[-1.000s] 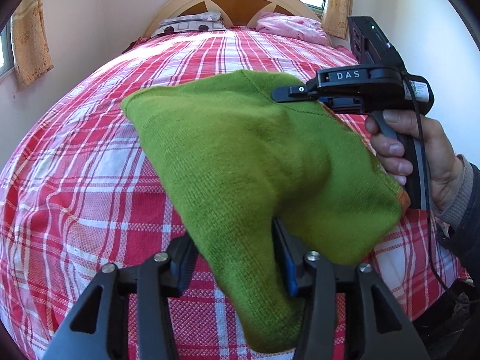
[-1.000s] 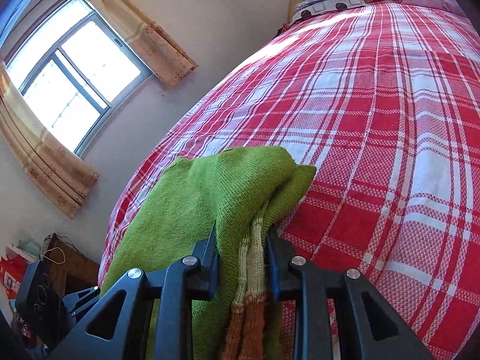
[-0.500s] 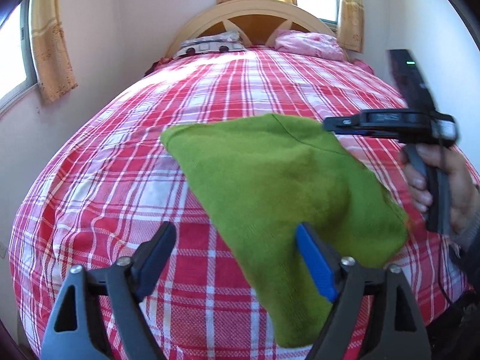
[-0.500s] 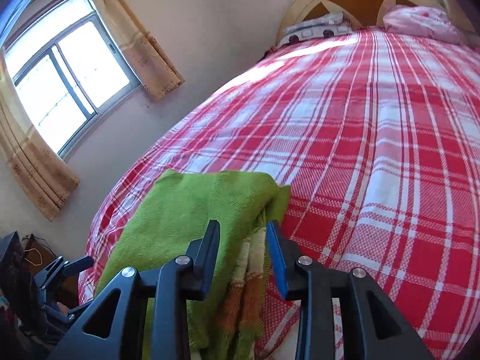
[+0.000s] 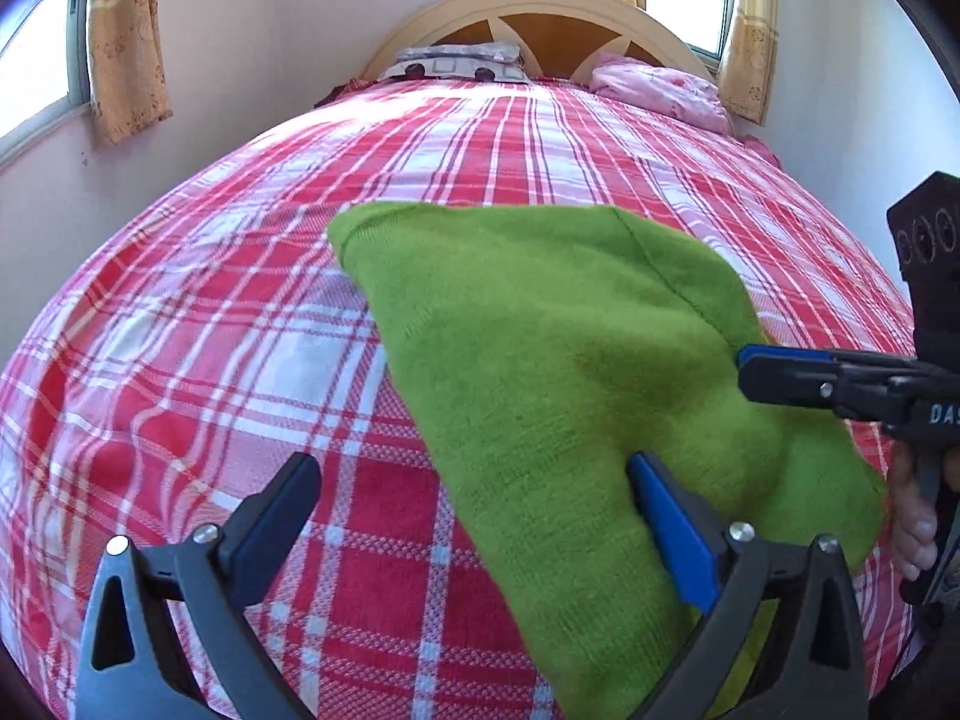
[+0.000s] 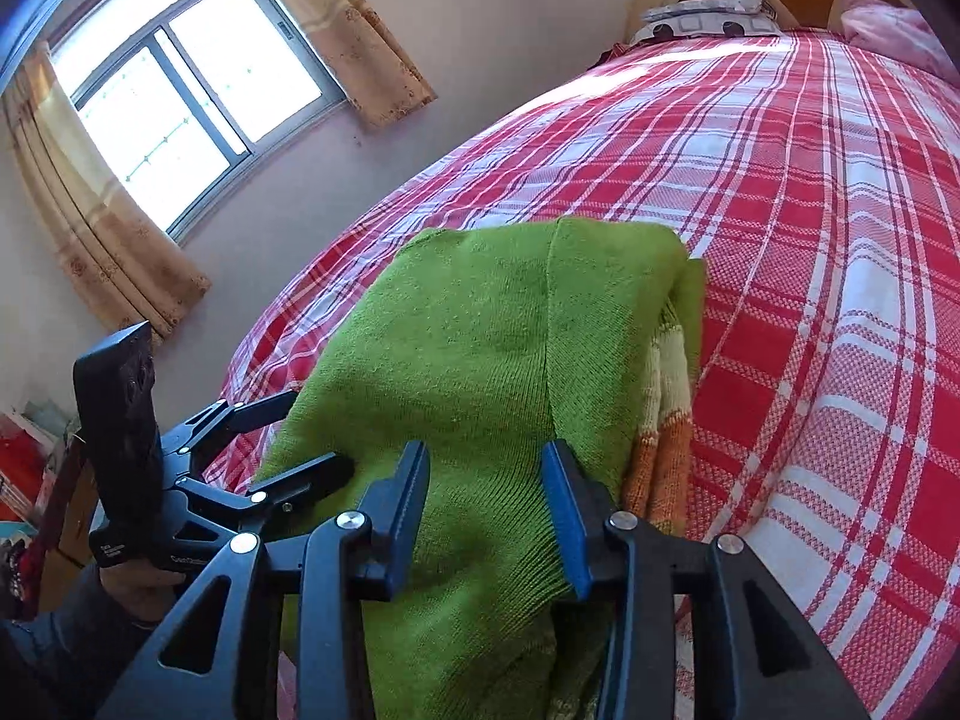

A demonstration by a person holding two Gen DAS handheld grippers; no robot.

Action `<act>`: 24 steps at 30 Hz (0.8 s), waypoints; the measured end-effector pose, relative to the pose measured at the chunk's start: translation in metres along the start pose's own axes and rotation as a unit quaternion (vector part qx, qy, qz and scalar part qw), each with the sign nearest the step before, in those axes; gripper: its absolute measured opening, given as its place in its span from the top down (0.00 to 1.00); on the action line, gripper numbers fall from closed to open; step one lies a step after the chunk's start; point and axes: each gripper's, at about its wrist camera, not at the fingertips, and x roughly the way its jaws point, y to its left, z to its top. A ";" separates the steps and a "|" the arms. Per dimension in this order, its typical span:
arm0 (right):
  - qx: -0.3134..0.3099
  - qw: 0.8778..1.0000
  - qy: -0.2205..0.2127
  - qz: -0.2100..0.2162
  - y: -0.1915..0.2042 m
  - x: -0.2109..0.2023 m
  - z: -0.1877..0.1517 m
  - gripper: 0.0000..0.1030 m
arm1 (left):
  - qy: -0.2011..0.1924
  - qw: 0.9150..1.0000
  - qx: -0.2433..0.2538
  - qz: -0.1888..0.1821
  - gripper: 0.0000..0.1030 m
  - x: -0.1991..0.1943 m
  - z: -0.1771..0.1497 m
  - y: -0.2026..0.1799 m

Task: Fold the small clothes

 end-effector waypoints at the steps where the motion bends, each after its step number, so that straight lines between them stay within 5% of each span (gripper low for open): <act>1: -0.012 1.000 -0.002 -0.008 0.002 0.002 0.000 0.60 | -0.003 1.000 -0.005 -0.010 0.00 0.003 -0.001 0.002; 4: 0.000 1.000 -0.014 -0.006 0.001 -0.004 -0.003 0.60 | -0.007 0.998 -0.041 -0.045 0.00 0.008 -0.007 0.013; 8: 0.017 0.998 -0.054 -0.013 0.011 -0.036 -0.011 0.58 | -0.010 0.997 -0.064 -0.041 0.00 -0.010 -0.011 0.014; 12: -0.002 0.993 -0.103 -0.056 0.036 -0.074 -0.023 0.41 | -0.039 0.998 -0.038 -0.007 0.00 -0.045 -0.013 0.003; 15: -0.029 0.988 -0.127 -0.083 0.053 -0.097 -0.030 0.41 | -0.075 0.997 -0.021 0.019 0.00 -0.070 -0.008 -0.005; 24: -0.027 0.980 -0.164 -0.105 0.069 -0.134 -0.038 0.41 | -0.139 0.990 -0.007 0.002 0.00 -0.120 0.011 -0.017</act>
